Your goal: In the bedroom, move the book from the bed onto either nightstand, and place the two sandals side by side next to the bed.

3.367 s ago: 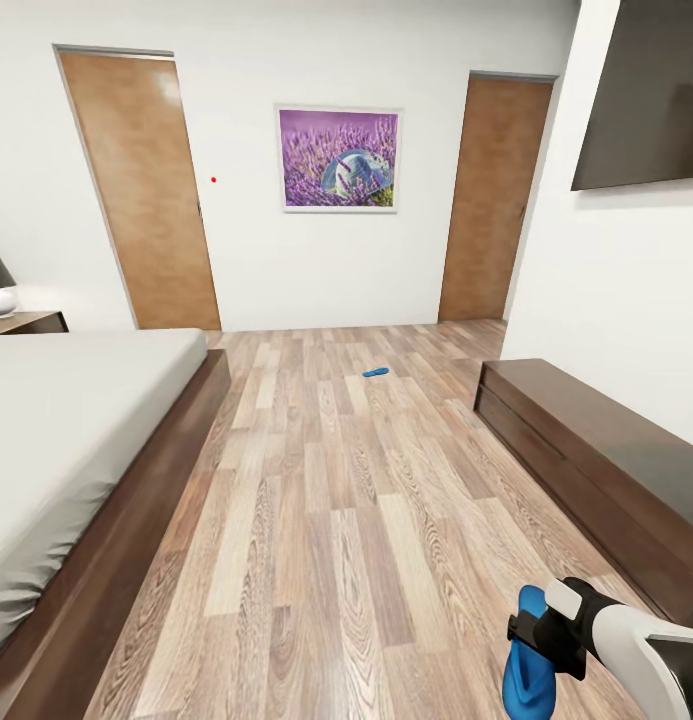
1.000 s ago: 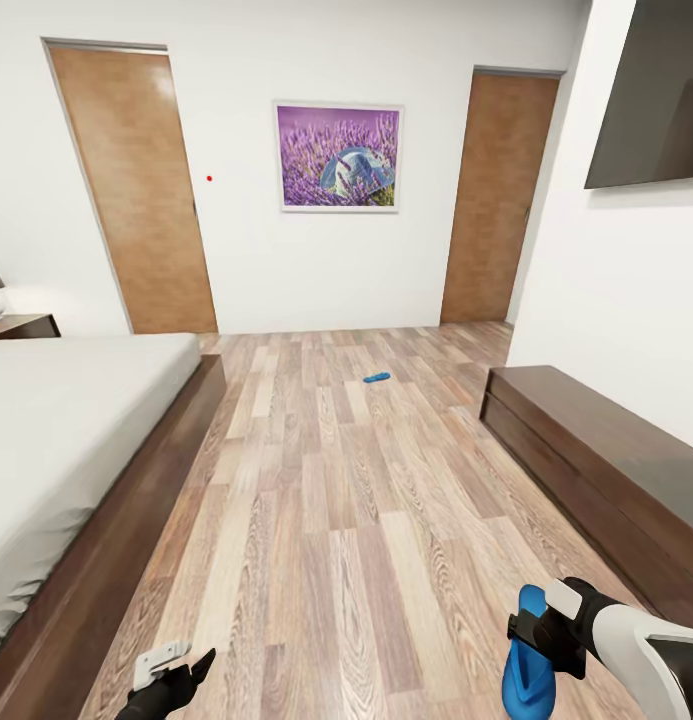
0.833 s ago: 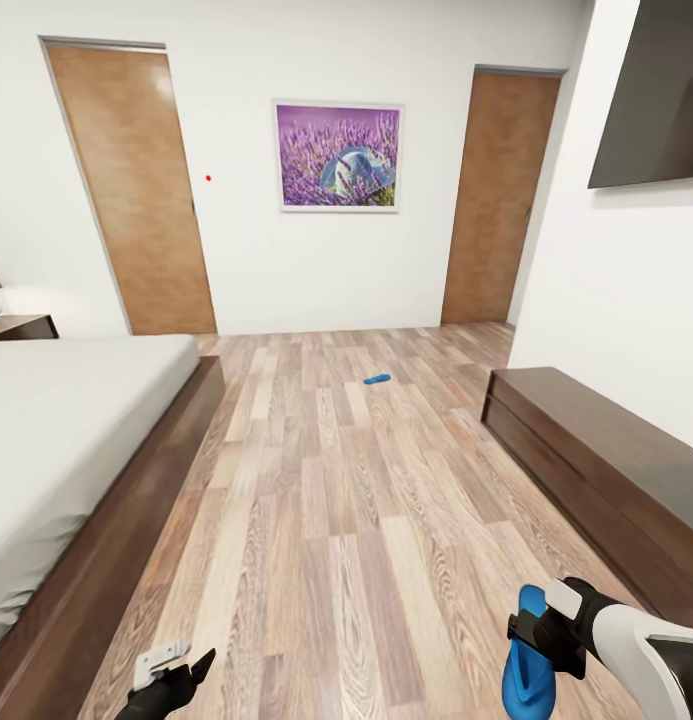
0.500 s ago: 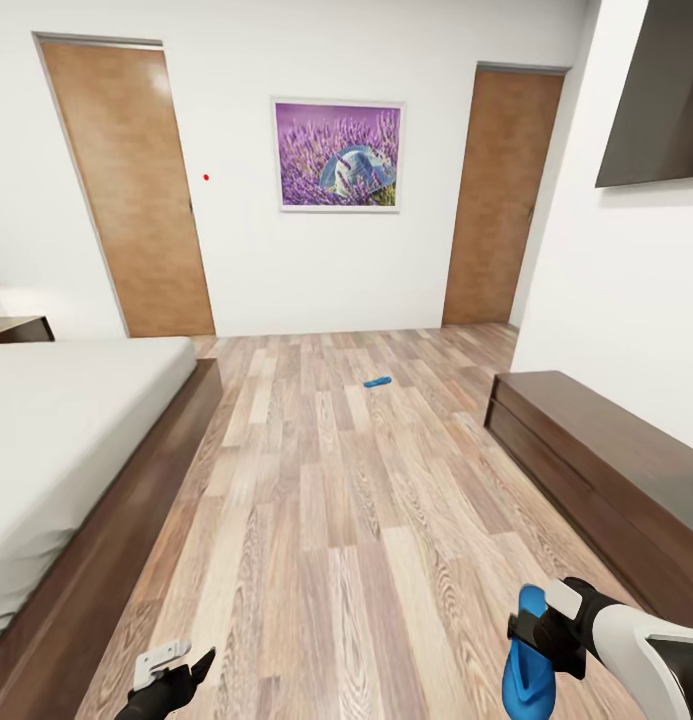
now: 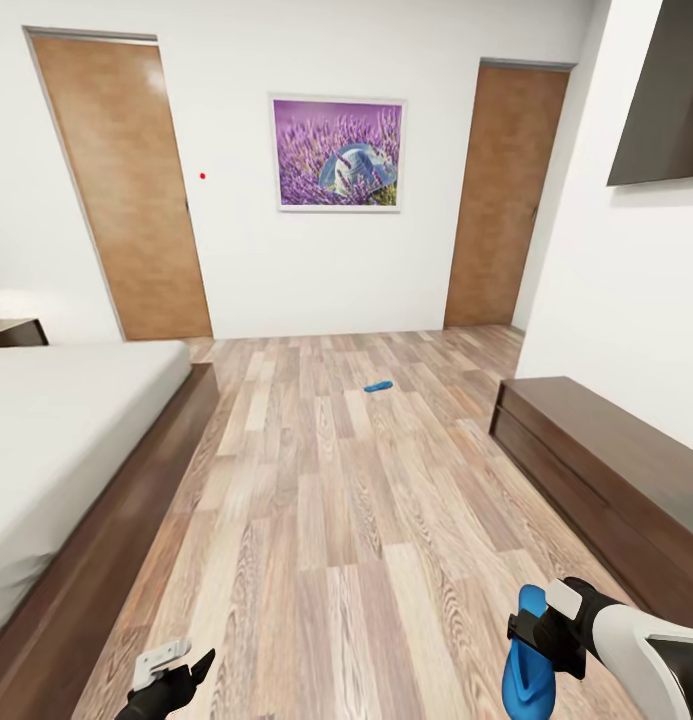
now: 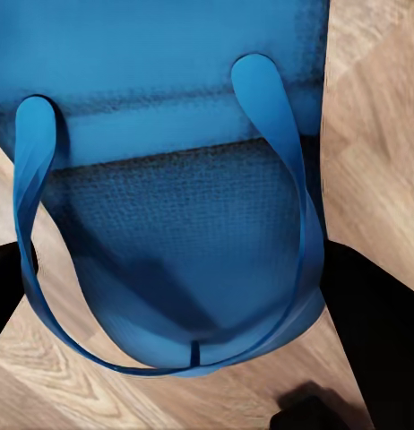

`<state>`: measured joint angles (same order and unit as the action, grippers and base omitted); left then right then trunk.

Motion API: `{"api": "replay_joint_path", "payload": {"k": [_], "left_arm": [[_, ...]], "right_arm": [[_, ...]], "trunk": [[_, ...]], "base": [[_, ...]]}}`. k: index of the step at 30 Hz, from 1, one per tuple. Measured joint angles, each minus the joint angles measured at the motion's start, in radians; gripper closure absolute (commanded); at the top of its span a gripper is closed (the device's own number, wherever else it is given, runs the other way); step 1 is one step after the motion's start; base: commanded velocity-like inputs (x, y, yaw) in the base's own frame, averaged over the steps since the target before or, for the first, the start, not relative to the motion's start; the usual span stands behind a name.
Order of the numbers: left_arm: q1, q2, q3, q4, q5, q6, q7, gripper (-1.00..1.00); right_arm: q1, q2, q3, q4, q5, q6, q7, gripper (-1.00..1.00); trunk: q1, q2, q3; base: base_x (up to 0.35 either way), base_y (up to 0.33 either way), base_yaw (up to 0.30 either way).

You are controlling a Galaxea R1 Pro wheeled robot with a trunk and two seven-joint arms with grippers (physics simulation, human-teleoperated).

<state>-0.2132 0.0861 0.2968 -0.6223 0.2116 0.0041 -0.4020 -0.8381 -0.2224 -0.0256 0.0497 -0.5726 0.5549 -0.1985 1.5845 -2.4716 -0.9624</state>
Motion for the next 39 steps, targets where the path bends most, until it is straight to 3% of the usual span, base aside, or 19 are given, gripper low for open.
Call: {"api": "replay_joint_path", "payload": {"k": [39], "left_arm": [[0.000, -0.001, -0.001, 0.002, 0.001, 0.000, 0.000, -1.00]], "right_arm": [[0.000, 0.001, 0.003, 0.000, 0.003, -0.001, 0.001, 1.00]], "trunk": [[0.000, 0.000, 0.000]], "base": [[0.198, 0.000, 0.000]]}}
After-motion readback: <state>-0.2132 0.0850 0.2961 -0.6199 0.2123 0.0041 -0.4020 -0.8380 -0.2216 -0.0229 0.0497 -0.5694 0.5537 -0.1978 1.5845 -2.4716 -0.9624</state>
